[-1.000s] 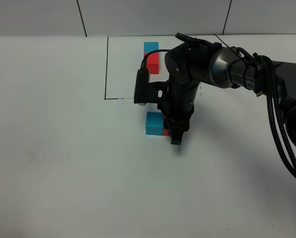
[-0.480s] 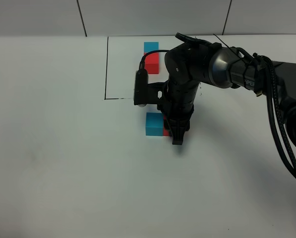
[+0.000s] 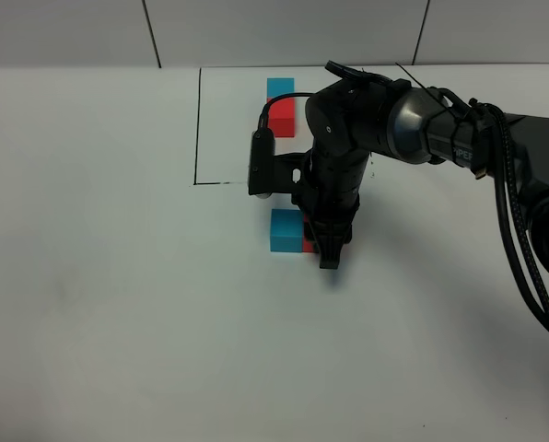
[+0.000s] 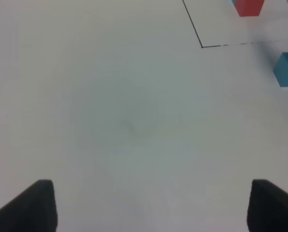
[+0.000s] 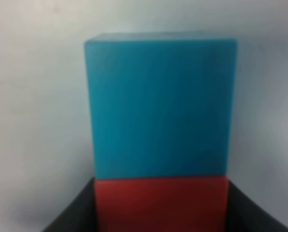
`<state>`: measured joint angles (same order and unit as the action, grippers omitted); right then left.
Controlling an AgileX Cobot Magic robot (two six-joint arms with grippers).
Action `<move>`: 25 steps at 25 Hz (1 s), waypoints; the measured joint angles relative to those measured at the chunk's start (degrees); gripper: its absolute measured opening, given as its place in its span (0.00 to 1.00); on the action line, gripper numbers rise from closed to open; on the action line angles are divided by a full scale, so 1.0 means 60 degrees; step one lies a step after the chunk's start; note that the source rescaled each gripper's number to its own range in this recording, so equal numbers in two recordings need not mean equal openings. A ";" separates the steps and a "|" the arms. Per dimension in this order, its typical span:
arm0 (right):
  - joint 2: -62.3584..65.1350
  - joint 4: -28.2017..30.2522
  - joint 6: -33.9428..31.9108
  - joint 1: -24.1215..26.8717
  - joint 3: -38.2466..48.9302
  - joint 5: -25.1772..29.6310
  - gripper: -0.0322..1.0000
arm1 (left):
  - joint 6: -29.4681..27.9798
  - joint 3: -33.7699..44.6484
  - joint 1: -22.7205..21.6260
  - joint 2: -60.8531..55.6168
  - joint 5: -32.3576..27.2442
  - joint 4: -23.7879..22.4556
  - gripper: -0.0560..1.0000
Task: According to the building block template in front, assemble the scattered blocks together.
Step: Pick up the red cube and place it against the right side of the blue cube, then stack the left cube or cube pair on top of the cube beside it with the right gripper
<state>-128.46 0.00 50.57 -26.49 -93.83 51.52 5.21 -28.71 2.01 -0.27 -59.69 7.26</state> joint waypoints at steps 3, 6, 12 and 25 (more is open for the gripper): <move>0.0000 0.0000 0.0000 0.0000 0.0000 0.0000 0.05 | 0.0000 0.0000 0.0000 0.0000 0.0000 0.0000 0.87; 0.0009 0.0000 0.0000 0.0000 0.0000 -0.0031 0.11 | 0.0008 0.0000 0.0000 0.0000 0.0000 0.0000 0.87; 0.0482 0.0000 -0.0015 0.0000 0.0000 0.0078 0.31 | 0.0008 0.0000 0.0000 0.0000 0.0000 0.0000 0.87; 0.4132 0.0000 -0.2413 0.1864 0.1906 0.0615 0.55 | 0.0008 0.0000 0.0000 0.0000 0.0000 0.0000 0.87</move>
<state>-103.67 0.00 36.09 -15.31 -82.40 55.21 5.26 -28.71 2.01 -0.27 -59.69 7.26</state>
